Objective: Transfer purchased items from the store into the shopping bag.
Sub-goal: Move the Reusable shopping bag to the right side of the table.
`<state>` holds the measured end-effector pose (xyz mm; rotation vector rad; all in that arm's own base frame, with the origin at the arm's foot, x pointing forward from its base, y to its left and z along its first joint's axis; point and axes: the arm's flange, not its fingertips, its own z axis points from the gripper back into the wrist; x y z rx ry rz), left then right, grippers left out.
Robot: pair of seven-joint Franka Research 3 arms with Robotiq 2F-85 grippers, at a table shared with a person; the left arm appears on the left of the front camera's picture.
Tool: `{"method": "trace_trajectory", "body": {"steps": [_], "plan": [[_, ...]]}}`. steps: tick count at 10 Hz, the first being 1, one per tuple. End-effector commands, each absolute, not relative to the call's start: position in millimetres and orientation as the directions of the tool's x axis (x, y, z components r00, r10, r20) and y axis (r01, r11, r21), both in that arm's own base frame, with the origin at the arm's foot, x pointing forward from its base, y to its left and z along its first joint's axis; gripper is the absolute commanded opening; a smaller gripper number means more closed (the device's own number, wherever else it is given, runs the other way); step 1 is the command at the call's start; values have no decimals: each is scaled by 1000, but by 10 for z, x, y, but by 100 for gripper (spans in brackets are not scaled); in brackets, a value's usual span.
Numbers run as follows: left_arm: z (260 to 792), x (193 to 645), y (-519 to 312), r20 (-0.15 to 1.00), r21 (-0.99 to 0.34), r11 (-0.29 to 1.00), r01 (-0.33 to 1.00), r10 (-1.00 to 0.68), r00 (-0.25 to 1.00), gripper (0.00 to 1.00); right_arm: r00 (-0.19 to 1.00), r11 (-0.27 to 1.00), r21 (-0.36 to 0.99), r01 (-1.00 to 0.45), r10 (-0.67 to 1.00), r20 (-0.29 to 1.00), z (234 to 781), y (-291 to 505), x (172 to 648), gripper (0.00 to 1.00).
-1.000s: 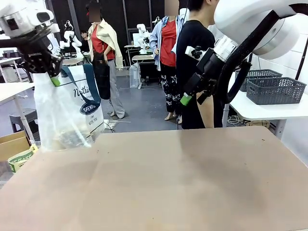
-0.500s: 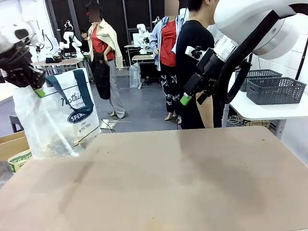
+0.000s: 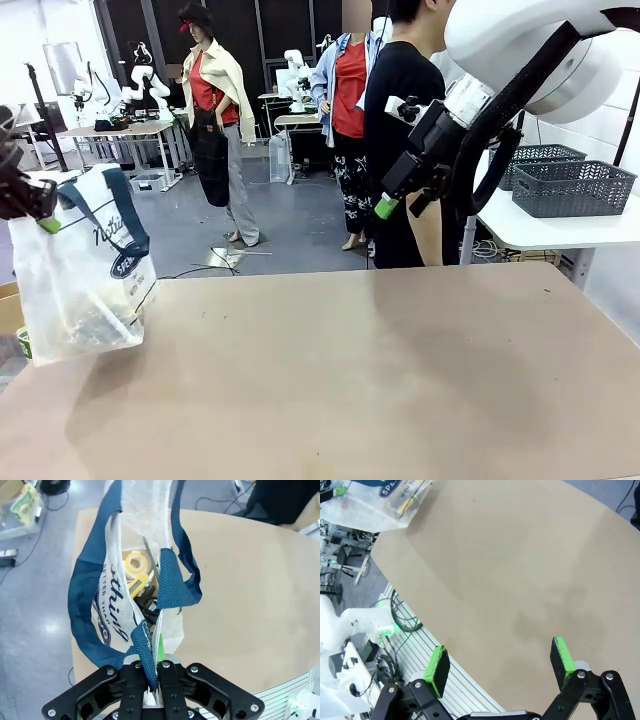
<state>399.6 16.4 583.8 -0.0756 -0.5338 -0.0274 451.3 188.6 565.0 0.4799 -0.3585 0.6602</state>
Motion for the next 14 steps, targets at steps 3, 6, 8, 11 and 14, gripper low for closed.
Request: {"method": "trace_trajectory", "body": {"steps": [3,6,8,11,14], "plan": [[5620,3897,349,534,-41,996,84,-49,844,0,746,686,331,-648,484,457,5664,1903,4534,100],[5497,3747,471,503,-60,995,76,-35,864,0,746,686,331,-648,484,457,5664,1903,4534,100],[5374,3671,440,454,-81,996,28,12,891,0,746,686,331,-648,484,457,5664,1903,4534,100],[5391,3802,427,466,-65,996,55,-18,885,0,746,686,331,-648,484,457,5664,1903,4534,100],[5391,3802,427,466,-65,996,55,-18,885,0,746,686,331,-648,484,457,5664,1903,4534,100]]}}
